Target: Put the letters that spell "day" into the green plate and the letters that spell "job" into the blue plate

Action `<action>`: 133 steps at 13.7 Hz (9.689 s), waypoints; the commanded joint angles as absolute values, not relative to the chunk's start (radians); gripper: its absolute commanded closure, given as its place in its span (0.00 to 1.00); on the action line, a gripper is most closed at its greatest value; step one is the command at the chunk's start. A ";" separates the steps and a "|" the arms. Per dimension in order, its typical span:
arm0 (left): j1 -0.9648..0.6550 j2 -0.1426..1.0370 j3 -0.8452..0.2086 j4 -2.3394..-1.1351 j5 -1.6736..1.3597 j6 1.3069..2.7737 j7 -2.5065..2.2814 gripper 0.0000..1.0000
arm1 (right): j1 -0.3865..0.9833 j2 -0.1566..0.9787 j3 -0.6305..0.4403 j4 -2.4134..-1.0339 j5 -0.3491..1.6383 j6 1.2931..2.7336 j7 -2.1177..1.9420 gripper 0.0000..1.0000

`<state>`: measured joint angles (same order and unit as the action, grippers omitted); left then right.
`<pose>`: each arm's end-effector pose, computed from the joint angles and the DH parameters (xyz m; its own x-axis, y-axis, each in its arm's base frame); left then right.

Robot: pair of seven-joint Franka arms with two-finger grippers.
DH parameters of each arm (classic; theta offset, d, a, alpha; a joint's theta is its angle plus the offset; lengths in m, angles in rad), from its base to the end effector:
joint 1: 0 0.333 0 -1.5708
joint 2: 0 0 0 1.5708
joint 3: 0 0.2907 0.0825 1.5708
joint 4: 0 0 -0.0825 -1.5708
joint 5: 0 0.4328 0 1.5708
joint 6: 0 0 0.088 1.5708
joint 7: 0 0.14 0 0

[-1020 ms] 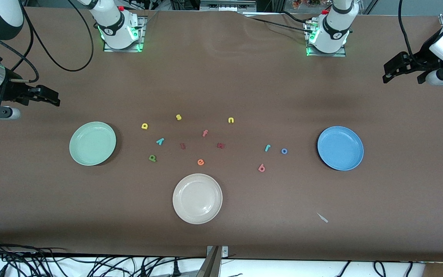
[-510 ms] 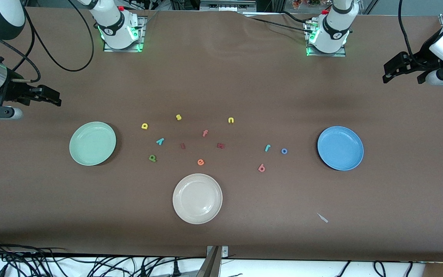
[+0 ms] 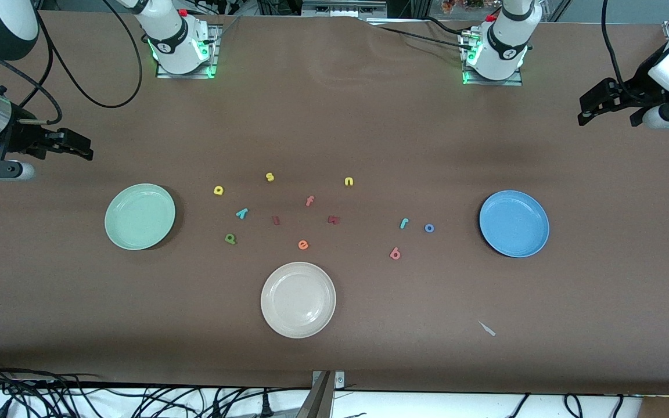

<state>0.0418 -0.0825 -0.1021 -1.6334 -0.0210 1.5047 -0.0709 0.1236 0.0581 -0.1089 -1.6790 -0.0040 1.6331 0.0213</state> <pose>0.5695 -0.0393 0.5764 0.9988 0.0100 -0.0474 0.0105 -0.9999 0.0093 0.6126 0.0095 0.4800 0.9946 -0.0069 -0.1032 -0.0056 -0.9999 0.0125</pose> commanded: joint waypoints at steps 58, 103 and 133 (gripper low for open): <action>-0.164 0.353 -0.149 -1.762 -0.077 2.060 -0.078 0.00 | 0.295 0.324 0.043 -2.223 -0.009 2.490 0.538 0.00; -0.348 0.551 0.006 -1.907 -0.078 2.507 -0.133 0.77 | 0.287 0.413 -0.061 -1.947 -0.008 2.120 0.330 0.83; -0.495 0.632 0.006 -1.870 -0.153 2.574 -0.149 0.16 | 0.356 0.518 0.026 -1.875 0.063 2.336 1.101 0.00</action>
